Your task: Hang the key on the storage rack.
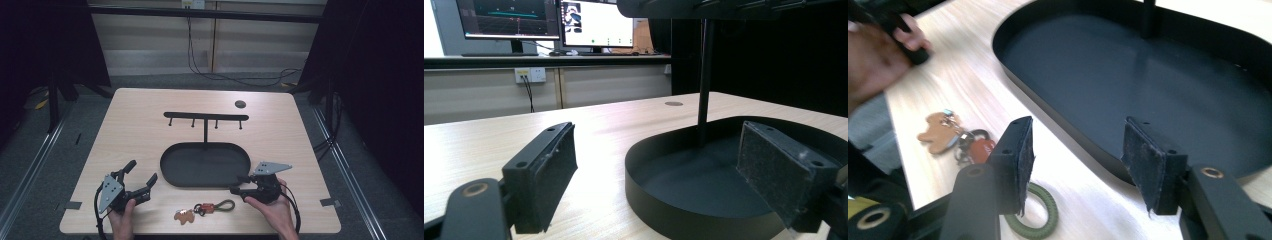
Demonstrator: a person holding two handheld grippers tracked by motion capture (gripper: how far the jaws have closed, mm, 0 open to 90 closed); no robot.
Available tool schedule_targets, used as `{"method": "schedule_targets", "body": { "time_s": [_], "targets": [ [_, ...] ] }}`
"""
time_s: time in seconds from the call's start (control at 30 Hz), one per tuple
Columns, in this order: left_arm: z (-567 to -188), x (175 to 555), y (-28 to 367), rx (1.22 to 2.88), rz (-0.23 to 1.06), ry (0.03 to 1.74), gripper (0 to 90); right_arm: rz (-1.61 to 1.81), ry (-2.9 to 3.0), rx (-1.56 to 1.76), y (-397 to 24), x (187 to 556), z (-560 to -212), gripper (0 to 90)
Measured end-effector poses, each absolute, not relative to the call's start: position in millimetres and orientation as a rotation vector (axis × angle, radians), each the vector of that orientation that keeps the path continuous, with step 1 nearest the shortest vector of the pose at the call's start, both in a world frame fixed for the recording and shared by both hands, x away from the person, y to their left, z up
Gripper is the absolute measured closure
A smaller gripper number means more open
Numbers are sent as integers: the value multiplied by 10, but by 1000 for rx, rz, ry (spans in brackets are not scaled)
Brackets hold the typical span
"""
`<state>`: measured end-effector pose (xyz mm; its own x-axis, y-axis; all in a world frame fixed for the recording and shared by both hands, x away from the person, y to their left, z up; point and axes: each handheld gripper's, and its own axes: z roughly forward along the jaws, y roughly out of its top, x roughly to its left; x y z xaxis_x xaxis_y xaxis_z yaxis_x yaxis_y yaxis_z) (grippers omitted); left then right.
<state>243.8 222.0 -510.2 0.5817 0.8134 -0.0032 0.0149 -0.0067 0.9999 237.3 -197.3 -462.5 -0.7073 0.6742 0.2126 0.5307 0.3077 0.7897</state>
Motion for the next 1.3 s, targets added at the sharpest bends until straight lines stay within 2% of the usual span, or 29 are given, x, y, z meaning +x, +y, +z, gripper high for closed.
{"method": "schedule_targets", "body": {
  "time_s": [0.17,0.23,0.37,0.83,1.3],
  "targets": [
    [-5103,2438,2219,1452,734,750,158,1302,2512,1095,-1898,2407,-4639,496],
    [-5102,2438,2220,1454,734,750,157,1296,2514,1075,-1875,2400,-4657,548],
    [-5102,2438,2220,1454,734,750,158,1241,2588,1061,-1832,2420,-4688,561],
    [-5102,2438,2220,1453,734,750,158,956,2837,946,-1676,2499,-4711,723],
    [-5102,2438,2220,1453,734,750,158,748,2957,873,-1562,2560,-4744,754]
  ]
}}
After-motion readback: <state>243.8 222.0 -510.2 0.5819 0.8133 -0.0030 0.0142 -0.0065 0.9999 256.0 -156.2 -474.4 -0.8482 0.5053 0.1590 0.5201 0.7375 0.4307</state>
